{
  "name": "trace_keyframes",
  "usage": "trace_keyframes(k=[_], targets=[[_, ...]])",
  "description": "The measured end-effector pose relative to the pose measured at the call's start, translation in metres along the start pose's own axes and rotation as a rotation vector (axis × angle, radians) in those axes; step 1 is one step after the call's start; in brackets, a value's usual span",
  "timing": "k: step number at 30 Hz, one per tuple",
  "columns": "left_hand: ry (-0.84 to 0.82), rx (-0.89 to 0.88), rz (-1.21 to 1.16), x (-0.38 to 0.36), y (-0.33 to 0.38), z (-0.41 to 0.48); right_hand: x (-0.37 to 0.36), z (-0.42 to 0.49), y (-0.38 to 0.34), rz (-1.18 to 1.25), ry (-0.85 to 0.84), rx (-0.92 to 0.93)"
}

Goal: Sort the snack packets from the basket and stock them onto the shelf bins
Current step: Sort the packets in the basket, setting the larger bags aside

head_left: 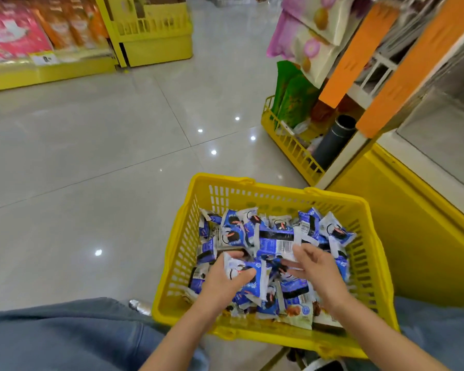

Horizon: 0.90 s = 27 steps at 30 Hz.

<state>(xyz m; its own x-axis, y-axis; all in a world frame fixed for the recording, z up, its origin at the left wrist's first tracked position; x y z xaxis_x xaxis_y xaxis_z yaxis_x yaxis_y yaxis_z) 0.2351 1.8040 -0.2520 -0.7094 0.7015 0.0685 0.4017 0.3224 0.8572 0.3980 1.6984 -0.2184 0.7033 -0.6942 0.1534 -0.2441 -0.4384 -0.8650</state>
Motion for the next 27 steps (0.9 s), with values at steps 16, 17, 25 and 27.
trace_keyframes(k=[16, 17, 25, 27], targets=[[-0.447, -0.244, 0.937, -0.108, -0.018, 0.001, 0.088, 0.006, 0.034, -1.381, -0.27, 0.161], [-0.352, -0.3, 0.903, -0.095, -0.01, 0.001, 0.081, 0.005, 0.03, -1.287, -0.209, 0.214], [0.656, -0.385, 0.812, 0.063, 0.021, -0.007, -0.037, 0.008, 0.045, -0.826, -0.382, 0.27], [0.619, -0.17, 0.773, 0.082, 0.005, -0.004, -0.069, 0.009, 0.059, -0.819, -0.439, 0.213]])
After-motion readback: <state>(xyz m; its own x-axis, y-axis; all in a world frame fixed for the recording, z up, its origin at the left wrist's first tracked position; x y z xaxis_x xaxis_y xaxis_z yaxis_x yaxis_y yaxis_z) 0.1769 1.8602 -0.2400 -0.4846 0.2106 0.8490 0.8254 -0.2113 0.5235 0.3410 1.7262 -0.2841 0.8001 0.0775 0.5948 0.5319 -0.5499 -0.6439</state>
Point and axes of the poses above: each hand's wrist, its own z-axis towards the middle knuckle, its own x-axis out of the back of the hand, y = z × x, the point moved 2 cm from there along z, towards the middle knuckle, and after that the axes turned 3 degrees about y, right-handed, at the moved point
